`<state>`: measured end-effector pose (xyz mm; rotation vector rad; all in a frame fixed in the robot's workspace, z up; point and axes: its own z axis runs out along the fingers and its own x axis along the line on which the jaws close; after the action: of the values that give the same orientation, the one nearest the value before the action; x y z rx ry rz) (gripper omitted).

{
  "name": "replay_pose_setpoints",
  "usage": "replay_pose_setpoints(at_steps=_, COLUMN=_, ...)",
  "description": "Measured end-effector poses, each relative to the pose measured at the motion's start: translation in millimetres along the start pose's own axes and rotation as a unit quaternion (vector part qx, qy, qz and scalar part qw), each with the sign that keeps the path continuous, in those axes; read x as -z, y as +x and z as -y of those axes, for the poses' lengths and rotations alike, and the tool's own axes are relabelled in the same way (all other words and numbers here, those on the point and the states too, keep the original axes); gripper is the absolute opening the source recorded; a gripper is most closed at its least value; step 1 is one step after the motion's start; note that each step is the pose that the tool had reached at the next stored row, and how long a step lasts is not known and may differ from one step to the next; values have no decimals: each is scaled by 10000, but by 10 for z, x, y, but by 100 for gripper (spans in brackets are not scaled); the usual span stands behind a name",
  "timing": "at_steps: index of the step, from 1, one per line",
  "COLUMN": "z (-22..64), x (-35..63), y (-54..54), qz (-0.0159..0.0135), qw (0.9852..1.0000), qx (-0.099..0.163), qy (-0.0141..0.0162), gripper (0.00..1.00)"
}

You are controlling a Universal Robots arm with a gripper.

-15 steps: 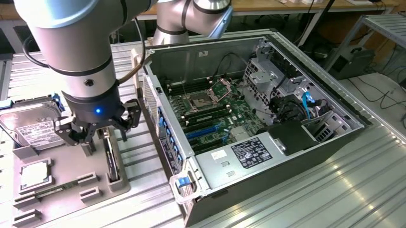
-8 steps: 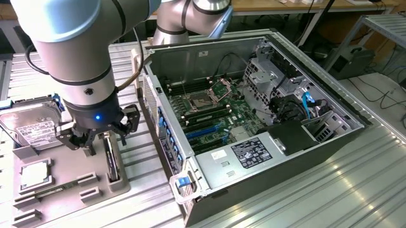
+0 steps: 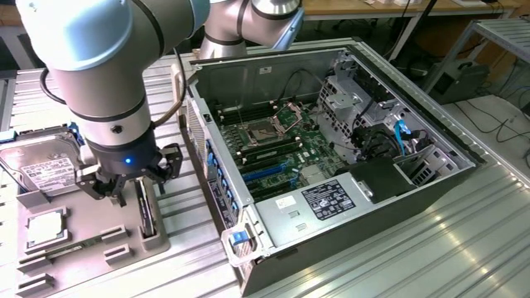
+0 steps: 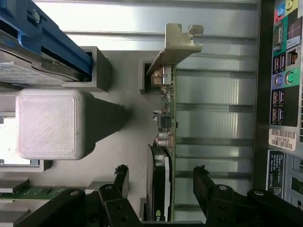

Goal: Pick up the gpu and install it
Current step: 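Pick up the gpu and move the gpu toward the slot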

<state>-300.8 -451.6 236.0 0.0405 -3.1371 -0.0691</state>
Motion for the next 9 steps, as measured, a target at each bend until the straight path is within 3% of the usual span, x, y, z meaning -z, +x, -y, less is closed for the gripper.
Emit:
replay_pose_setpoints(at_steps=4, z=3, x=-62, y=4, qz=2, qw=10000, qx=-38, qy=0, gripper=66)
replay_pose_setpoints(at_steps=9, z=3, x=-62, y=5, qz=2, qw=10000, qx=-39, qy=0, gripper=66)
